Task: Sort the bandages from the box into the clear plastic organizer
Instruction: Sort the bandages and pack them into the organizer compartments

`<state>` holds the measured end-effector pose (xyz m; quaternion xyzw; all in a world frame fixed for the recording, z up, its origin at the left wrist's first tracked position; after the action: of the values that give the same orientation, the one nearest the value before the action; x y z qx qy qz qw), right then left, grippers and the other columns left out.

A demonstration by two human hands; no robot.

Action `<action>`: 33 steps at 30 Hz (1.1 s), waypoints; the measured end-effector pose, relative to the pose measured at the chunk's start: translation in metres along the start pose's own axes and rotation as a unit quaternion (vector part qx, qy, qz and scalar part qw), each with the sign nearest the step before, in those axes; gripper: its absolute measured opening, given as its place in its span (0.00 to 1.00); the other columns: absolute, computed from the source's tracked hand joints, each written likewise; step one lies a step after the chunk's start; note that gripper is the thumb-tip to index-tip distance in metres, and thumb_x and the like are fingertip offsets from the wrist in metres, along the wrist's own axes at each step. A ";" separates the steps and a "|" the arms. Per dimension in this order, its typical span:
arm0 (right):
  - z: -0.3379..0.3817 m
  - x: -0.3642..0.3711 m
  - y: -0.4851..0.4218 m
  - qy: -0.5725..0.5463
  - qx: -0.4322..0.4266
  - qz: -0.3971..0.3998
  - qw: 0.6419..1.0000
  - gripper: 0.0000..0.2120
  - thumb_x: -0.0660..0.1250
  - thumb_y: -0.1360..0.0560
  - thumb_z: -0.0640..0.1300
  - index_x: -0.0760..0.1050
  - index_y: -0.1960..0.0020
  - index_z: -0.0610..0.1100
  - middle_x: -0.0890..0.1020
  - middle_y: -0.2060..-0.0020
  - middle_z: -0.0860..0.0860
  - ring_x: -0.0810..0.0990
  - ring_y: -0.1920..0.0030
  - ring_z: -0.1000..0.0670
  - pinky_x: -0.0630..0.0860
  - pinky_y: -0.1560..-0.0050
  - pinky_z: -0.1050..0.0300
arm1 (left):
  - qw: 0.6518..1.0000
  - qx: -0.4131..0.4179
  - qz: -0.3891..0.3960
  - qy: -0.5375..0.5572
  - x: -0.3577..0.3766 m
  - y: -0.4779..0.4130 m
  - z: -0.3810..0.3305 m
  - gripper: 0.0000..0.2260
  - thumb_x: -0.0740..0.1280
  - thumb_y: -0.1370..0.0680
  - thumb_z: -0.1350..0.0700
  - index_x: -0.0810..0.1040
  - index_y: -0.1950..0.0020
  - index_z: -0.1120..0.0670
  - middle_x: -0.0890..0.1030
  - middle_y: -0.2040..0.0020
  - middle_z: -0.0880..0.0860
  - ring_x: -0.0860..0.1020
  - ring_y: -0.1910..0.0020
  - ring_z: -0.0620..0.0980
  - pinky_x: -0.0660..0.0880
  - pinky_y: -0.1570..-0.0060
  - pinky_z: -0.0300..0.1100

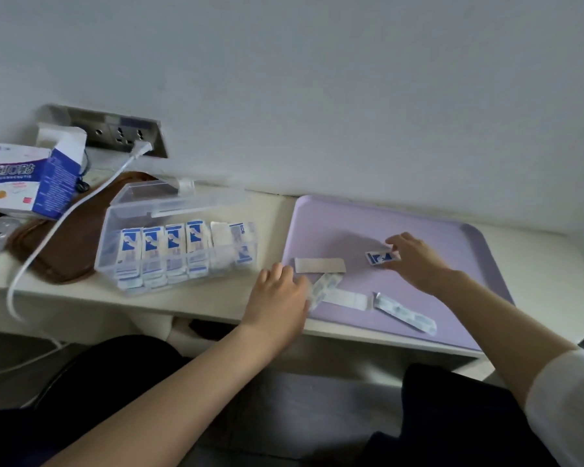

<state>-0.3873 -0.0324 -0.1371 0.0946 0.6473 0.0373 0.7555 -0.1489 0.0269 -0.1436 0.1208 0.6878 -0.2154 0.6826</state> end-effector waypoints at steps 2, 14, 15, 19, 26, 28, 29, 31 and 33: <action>0.000 -0.002 0.000 -0.010 -0.001 0.005 1.000 0.20 0.66 0.24 0.49 0.71 0.36 0.42 0.73 0.39 0.43 0.71 0.40 0.43 0.68 0.43 0.54 | 0.999 -0.030 0.027 -0.003 0.004 -0.007 -0.002 0.16 0.64 0.24 0.51 0.70 0.39 0.55 0.75 0.44 0.56 0.70 0.42 0.57 0.66 0.45 0.45; -0.001 -0.004 0.023 -0.055 0.008 -0.023 0.998 0.12 0.61 0.22 0.42 0.67 0.41 0.41 0.78 0.47 0.41 0.76 0.54 0.40 0.72 0.57 0.50 | 0.975 -0.042 0.027 0.214 -0.005 -0.032 -0.036 0.14 0.58 0.21 0.63 0.70 0.37 0.52 0.78 0.42 0.49 0.76 0.43 0.53 0.71 0.48 0.44; 0.000 -0.008 0.027 -0.080 0.007 -0.032 0.996 0.12 0.61 0.22 0.42 0.67 0.40 0.41 0.78 0.47 0.41 0.77 0.53 0.40 0.74 0.56 0.49 | 0.971 -0.045 0.036 0.234 -0.005 -0.035 -0.041 0.13 0.59 0.21 0.62 0.70 0.37 0.52 0.78 0.43 0.49 0.76 0.44 0.52 0.72 0.47 0.46; -0.004 -0.018 0.046 -0.185 0.017 -0.007 0.983 0.12 0.63 0.23 0.42 0.70 0.41 0.42 0.79 0.50 0.46 0.77 0.56 0.45 0.75 0.59 0.54 | 0.953 -0.024 0.069 0.294 -0.004 -0.048 -0.058 0.11 0.61 0.22 0.60 0.70 0.40 0.52 0.79 0.50 0.52 0.76 0.51 0.55 0.73 0.52 0.48; -0.023 0.001 0.077 -0.078 0.021 0.138 0.987 0.18 0.71 0.29 0.48 0.73 0.42 0.44 0.79 0.44 0.46 0.77 0.50 0.48 0.73 0.51 0.57 | 0.976 0.009 0.093 0.197 -0.002 -0.054 -0.061 0.16 0.65 0.23 0.54 0.69 0.36 0.52 0.74 0.38 0.50 0.70 0.38 0.52 0.65 0.40 0.48; -0.021 0.005 0.078 -0.053 0.035 0.126 0.990 0.18 0.72 0.30 0.50 0.74 0.44 0.45 0.79 0.45 0.47 0.77 0.49 0.47 0.73 0.54 0.56 | 0.980 0.012 0.115 0.160 0.000 -0.051 -0.056 0.17 0.65 0.23 0.53 0.69 0.35 0.52 0.72 0.36 0.51 0.68 0.36 0.52 0.64 0.39 0.48; -0.020 0.005 0.080 -0.035 0.040 0.117 0.992 0.17 0.72 0.30 0.50 0.74 0.44 0.46 0.79 0.45 0.48 0.77 0.49 0.47 0.71 0.56 0.56 | 0.981 0.014 0.130 0.142 0.000 -0.050 -0.055 0.18 0.65 0.23 0.53 0.69 0.35 0.52 0.71 0.36 0.51 0.67 0.35 0.52 0.63 0.38 0.48; -0.019 0.003 0.081 -0.003 0.034 0.097 0.995 0.18 0.71 0.29 0.52 0.74 0.43 0.46 0.77 0.44 0.48 0.77 0.46 0.46 0.67 0.56 0.57 | 0.981 0.009 0.154 0.119 0.001 -0.049 -0.054 0.18 0.66 0.24 0.52 0.70 0.35 0.52 0.70 0.35 0.52 0.66 0.35 0.53 0.62 0.38 0.48; -0.017 0.003 0.084 0.010 0.019 0.091 0.996 0.19 0.70 0.28 0.52 0.73 0.41 0.45 0.75 0.42 0.47 0.74 0.43 0.45 0.67 0.53 0.57 | 0.980 -0.003 0.163 0.115 0.001 -0.050 -0.053 0.16 0.66 0.24 0.52 0.72 0.37 0.53 0.72 0.36 0.53 0.66 0.36 0.55 0.63 0.40 0.48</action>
<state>-0.3985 0.0516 -0.1261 0.1670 0.6440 0.0940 0.7406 -0.2194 0.0069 -0.1397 0.2531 0.7336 -0.0835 0.6251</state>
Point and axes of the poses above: each hand's wrist, its own y-axis away from the middle knuckle, its own x-axis out of the palm, z = x × y, the point moved 2 cm from there along -y, towards the middle knuckle
